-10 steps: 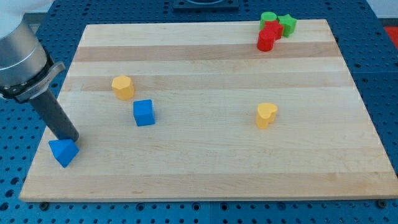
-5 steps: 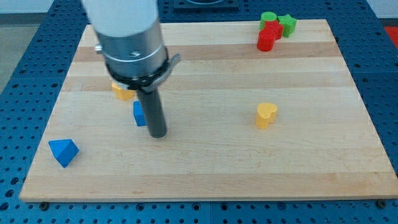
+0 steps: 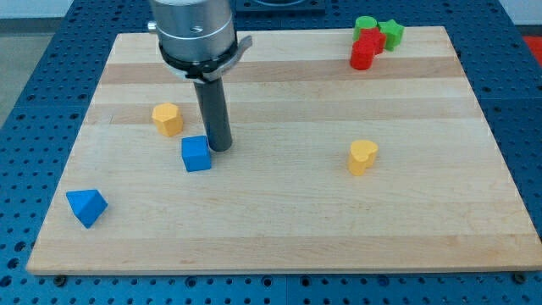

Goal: Move the blue cube close to the blue triangle

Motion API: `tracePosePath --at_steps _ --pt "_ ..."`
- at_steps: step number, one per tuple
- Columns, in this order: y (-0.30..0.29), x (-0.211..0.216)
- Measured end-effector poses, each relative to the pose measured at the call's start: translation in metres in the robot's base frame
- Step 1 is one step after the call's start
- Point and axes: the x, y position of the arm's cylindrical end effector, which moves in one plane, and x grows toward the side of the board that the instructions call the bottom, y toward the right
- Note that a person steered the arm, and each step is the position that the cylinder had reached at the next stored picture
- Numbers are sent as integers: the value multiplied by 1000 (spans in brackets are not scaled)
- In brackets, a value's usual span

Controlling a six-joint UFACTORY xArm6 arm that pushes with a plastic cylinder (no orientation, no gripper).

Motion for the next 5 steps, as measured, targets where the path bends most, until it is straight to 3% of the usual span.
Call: tracePosePath --at_steps 5 --pt "-76 49"
